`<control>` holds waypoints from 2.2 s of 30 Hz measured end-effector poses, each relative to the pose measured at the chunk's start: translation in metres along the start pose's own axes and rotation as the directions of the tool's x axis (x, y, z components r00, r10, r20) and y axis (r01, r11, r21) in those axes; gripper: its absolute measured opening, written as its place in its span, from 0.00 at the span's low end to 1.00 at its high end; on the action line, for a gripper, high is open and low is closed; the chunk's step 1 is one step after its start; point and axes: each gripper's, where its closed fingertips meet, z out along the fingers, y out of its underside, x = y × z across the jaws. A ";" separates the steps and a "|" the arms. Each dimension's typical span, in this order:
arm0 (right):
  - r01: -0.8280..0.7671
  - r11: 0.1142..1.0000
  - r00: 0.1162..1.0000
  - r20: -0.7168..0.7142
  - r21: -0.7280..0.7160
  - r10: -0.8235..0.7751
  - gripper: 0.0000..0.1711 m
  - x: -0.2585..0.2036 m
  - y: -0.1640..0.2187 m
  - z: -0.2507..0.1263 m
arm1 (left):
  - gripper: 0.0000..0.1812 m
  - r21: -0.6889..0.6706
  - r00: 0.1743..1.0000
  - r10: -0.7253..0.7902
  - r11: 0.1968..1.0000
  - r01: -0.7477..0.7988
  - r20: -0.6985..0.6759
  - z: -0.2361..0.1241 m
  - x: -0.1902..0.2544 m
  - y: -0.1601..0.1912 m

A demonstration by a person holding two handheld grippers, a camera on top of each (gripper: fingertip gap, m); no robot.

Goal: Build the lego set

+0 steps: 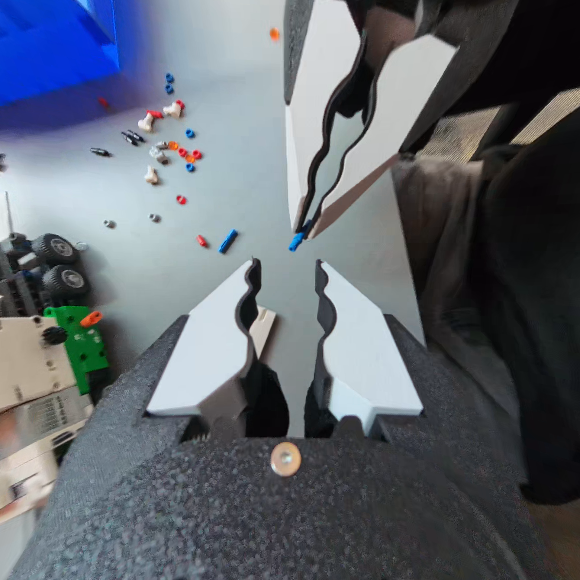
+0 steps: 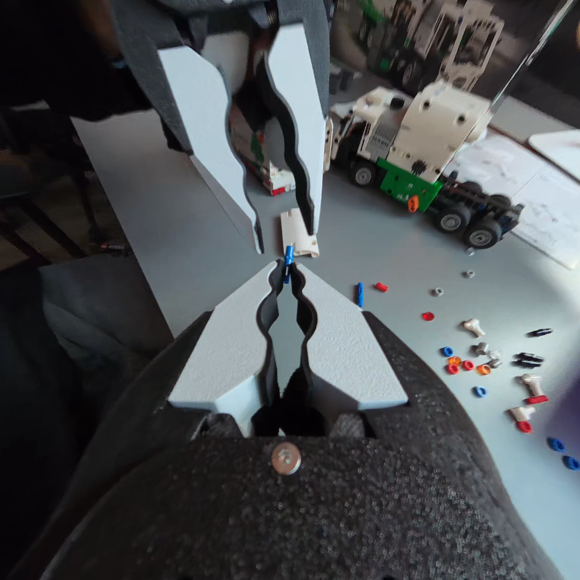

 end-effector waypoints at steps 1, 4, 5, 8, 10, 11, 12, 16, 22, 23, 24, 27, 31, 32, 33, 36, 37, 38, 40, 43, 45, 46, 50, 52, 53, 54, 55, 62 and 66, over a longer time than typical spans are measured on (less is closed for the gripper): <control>0.042 0.998 0.999 -0.004 0.040 -0.042 0.02 -0.001 -0.009 -0.009 | 0.17 0.063 0.997 -0.064 0.996 0.067 -0.047 -0.003 0.004 -0.009; 0.204 0.973 0.978 -0.068 0.107 -0.198 0.02 -0.006 -0.030 -0.028 | 0.15 0.210 0.963 -0.192 0.950 0.231 -0.190 -0.014 0.015 -0.032; 0.238 0.965 0.970 -0.081 0.110 -0.230 0.02 -0.008 -0.033 -0.031 | 0.14 0.252 0.938 -0.216 0.924 0.286 -0.270 -0.020 0.023 -0.041; 0.323 0.941 0.941 -0.137 0.098 -0.308 0.02 -0.010 -0.038 -0.036 | 0.12 0.301 0.876 -0.281 0.860 0.411 -0.392 -0.032 0.032 -0.056; 0.350 0.931 0.932 -0.144 0.105 -0.334 0.01 -0.015 -0.042 -0.038 | 0.06 0.321 0.872 -0.293 0.845 0.428 -0.393 -0.034 0.031 -0.059; 0.363 0.926 0.927 -0.137 0.102 -0.349 0.01 -0.018 -0.043 -0.038 | 0.02 0.332 0.872 -0.295 0.838 0.433 -0.391 -0.036 0.031 -0.061; 0.386 0.916 0.916 -0.165 0.110 -0.366 0.02 -0.018 -0.046 -0.039 | 0.00 0.332 0.871 -0.296 0.838 0.434 -0.392 -0.037 0.032 -0.061; 0.425 0.894 0.898 -0.189 0.139 -0.398 0.02 -0.025 -0.051 -0.041 | 0.00 0.338 0.861 -0.288 0.831 0.442 -0.418 -0.043 0.037 -0.061; 0.455 0.873 0.885 -0.196 0.173 -0.423 0.02 -0.030 -0.058 -0.047 | 0.01 0.349 0.849 -0.261 0.826 0.442 -0.459 -0.047 0.045 -0.059; 0.461 0.870 0.883 -0.191 0.176 -0.429 0.02 -0.031 -0.058 -0.048 | 0.01 0.349 0.845 -0.260 0.824 0.447 -0.467 -0.047 0.046 -0.059; 0.463 0.866 0.882 -0.200 0.189 -0.428 0.02 -0.031 -0.059 -0.049 | 0.01 0.355 0.834 -0.263 0.812 0.463 -0.485 -0.048 0.047 -0.061; 0.468 0.838 0.881 -0.228 0.283 -0.415 0.02 -0.035 -0.070 -0.060 | 0.01 0.365 0.755 -0.269 0.747 0.555 -0.598 -0.056 0.052 -0.071; 0.501 0.790 0.865 -0.252 0.354 -0.435 0.02 -0.042 -0.078 -0.071 | 0.01 0.331 0.634 -0.249 0.683 0.651 -0.732 -0.064 0.063 -0.081; 0.514 0.783 0.856 -0.257 0.350 -0.448 0.03 -0.044 -0.077 -0.071 | 0.01 0.321 0.613 -0.241 0.678 0.661 -0.753 -0.065 0.066 -0.082; 0.529 0.779 0.848 -0.259 0.337 -0.463 0.03 -0.045 -0.076 -0.070 | 0.01 0.311 0.599 -0.235 0.680 0.664 -0.765 -0.065 0.068 -0.083; 0.565 0.764 0.823 -0.277 0.313 -0.495 0.03 -0.047 -0.072 -0.066 | 0.01 0.288 0.600 -0.234 0.709 0.644 -0.764 -0.061 0.072 -0.081; 0.572 0.759 0.817 -0.291 0.309 -0.497 0.03 -0.046 -0.073 -0.066 | 0.01 0.288 0.604 -0.235 0.712 0.641 -0.762 -0.061 0.072 -0.081; 0.581 0.755 0.810 -0.305 0.304 -0.501 0.03 -0.045 -0.074 -0.066 | 0.01 0.288 0.609 -0.239 0.714 0.638 -0.757 -0.062 0.071 -0.081; 0.591 0.747 0.803 -0.310 0.305 -0.509 0.03 -0.046 -0.074 -0.067 | 0.01 0.292 0.620 -0.232 0.725 0.624 -0.750 -0.062 0.071 -0.081; 0.602 0.735 0.796 -0.309 0.313 -0.521 0.03 -0.049 -0.075 -0.068 | 0.01 0.277 0.605 -0.225 0.732 0.623 -0.764 -0.063 0.074 -0.080; 0.621 0.720 0.781 -0.322 0.310 -0.535 0.03 -0.051 -0.076 -0.068 | 0.01 0.259 0.585 -0.228 0.733 0.630 -0.778 -0.063 0.075 -0.079; 0.631 0.713 0.773 -0.326 0.305 -0.544 0.03 -0.052 -0.075 -0.068 | 0.01 0.250 0.577 -0.228 0.735 0.630 -0.784 -0.063 0.075 -0.078; 0.660 0.695 0.749 -0.326 0.284 -0.577 0.03 -0.056 -0.074 -0.065 | 0.01 0.202 0.533 -0.235 0.744 0.637 -0.813 -0.063 0.079 -0.074; 0.686 0.677 0.724 -0.345 0.266 -0.598 0.04 -0.057 -0.073 -0.065 | 0.01 0.179 0.512 -0.245 0.744 0.644 -0.823 -0.063 0.079 -0.072; 0.702 0.664 0.708 -0.354 0.257 -0.611 0.03 -0.058 -0.073 -0.064 | 0.01 0.174 0.510 -0.246 0.747 0.642 -0.825 -0.063 0.080 -0.072; 0.714 0.655 0.695 -0.362 0.248 -0.621 0.04 -0.059 -0.073 -0.064 | 0.01 0.170 0.509 -0.247 0.750 0.639 -0.824 -0.063 0.080 -0.071; 0.723 0.647 0.686 -0.371 0.243 -0.627 0.04 -0.059 -0.073 -0.064 | 0.01 0.165 0.506 -0.249 0.752 0.639 -0.826 -0.063 0.080 -0.070; 0.750 0.621 0.654 -0.388 0.225 -0.649 0.04 -0.060 -0.072 -0.061 | 0.01 0.120 0.467 -0.272 0.749 0.651 -0.841 -0.061 0.081 -0.068; 0.763 0.601 0.641 -0.396 0.236 -0.658 0.03 -0.063 -0.074 -0.062 | 0.01 0.101 0.433 -0.263 0.748 0.656 -0.862 -0.064 0.083 -0.068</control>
